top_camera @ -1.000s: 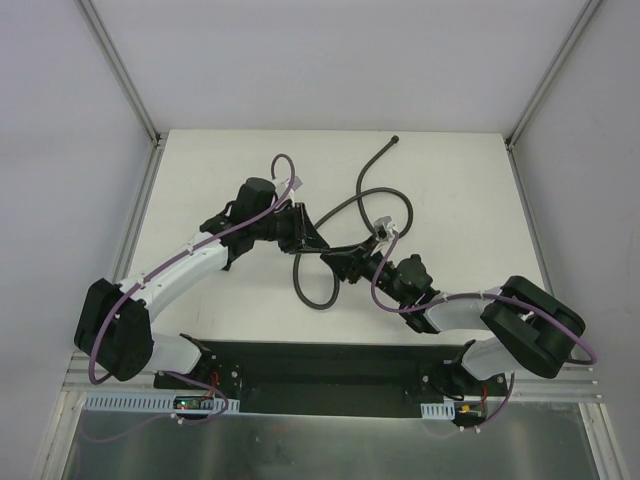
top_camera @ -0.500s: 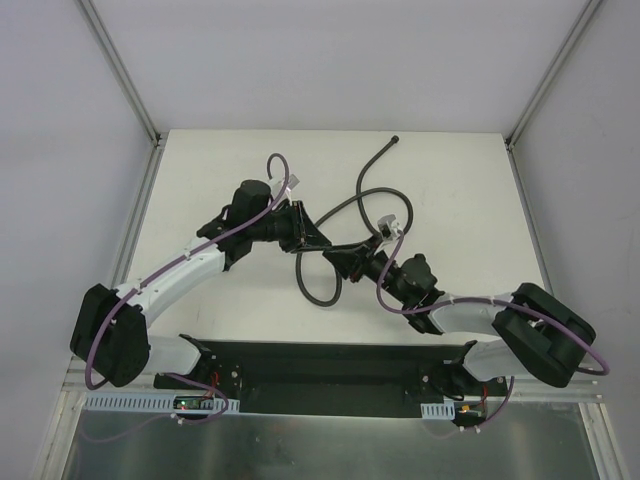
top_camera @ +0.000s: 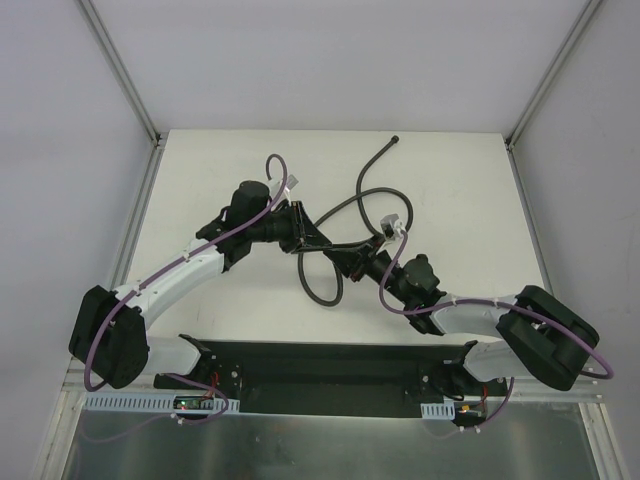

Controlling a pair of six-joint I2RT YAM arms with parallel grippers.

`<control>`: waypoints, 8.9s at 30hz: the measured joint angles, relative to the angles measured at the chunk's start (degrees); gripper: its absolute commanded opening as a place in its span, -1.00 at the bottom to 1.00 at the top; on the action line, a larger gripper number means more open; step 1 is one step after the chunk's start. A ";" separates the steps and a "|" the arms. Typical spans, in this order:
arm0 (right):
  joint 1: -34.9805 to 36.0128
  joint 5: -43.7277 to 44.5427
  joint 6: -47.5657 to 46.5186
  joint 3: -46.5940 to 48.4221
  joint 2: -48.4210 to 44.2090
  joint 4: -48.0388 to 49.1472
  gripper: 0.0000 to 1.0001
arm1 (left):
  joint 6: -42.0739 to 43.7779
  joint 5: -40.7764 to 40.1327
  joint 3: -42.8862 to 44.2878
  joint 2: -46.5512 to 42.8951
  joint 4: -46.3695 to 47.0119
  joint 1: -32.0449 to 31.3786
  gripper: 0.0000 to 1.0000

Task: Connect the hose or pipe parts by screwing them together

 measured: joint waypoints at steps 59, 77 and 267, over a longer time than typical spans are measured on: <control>-7.54 -7.26 -1.31 -16.13 -15.04 0.81 -0.99 | 9.77 -35.76 -3.06 6.54 -34.84 35.08 0.30; -7.78 -7.54 -1.27 -16.13 -15.21 0.79 -0.99 | 15.56 -32.94 -5.55 9.38 -27.91 33.88 -0.22; 18.60 13.49 -91.60 21.20 3.69 -37.51 -0.99 | 19.65 -38.91 15.15 -3.50 -45.77 -10.01 -1.00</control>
